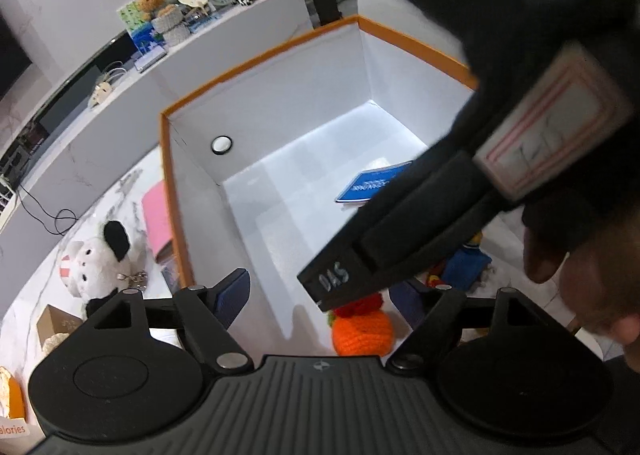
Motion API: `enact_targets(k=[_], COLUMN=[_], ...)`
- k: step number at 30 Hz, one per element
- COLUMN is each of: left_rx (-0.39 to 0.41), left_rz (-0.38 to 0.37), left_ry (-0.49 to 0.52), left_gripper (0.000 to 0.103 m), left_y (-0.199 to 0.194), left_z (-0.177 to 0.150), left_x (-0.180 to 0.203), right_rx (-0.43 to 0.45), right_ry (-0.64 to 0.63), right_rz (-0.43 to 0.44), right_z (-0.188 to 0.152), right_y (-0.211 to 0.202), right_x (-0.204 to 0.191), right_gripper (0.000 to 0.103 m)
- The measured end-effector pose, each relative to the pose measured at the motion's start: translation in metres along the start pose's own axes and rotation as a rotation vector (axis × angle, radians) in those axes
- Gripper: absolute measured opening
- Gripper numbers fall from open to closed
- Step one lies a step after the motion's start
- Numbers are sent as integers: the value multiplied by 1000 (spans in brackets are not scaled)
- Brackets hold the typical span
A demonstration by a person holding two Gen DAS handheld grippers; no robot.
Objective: Organize objects
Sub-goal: 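Open the left tool to drop the ball into the box while the right tool lowers the plush inside, then withdraw both open tools from the box back over the table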
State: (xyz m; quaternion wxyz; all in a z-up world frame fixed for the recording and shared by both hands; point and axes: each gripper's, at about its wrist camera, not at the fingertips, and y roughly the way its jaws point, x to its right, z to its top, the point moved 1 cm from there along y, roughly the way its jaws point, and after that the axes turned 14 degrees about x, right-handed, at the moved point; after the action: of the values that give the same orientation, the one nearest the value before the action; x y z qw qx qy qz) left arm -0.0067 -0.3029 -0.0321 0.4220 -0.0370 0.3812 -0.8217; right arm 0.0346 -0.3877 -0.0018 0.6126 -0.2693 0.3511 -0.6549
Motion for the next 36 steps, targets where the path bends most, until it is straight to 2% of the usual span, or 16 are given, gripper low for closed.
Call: enact_targets(k=[4, 7, 13, 17, 20, 24, 27, 31, 36], left_rx=[46, 85, 153, 193, 217, 193, 143, 63, 19], left_rz=[0, -7, 11, -6, -18, 22, 55, 103, 117], left_ry=[-13, -44, -116, -236, -302, -352, -367, -373, -361], left_gripper=[90, 90, 90, 90, 90, 90, 90, 90, 90], left_y=[-10, -18, -41, -68, -86, -88, -84, -85, -85], left_z=[0, -1, 5, -8, -11, -27, -45, -70, -90], left_x=[-3, -10, -23, -72, -86, -111, -126, -143, -151], right_rx=[78, 134, 250, 276, 282, 294, 313, 326, 344], right_ry=[18, 66, 146, 145, 130, 102, 65, 47, 12], right_rz=[7, 30, 20, 32, 45, 47, 51, 75, 104], right_z=[8, 13, 26, 31, 31, 31, 30, 31, 31], right_y=[-11, -22, -38, -48, -51, -53, -55, -56, -57], right_x=[-3, 3, 8, 1, -8, -20, -33, -49, -70], right_gripper=[81, 81, 81, 81, 81, 81, 81, 81, 81])
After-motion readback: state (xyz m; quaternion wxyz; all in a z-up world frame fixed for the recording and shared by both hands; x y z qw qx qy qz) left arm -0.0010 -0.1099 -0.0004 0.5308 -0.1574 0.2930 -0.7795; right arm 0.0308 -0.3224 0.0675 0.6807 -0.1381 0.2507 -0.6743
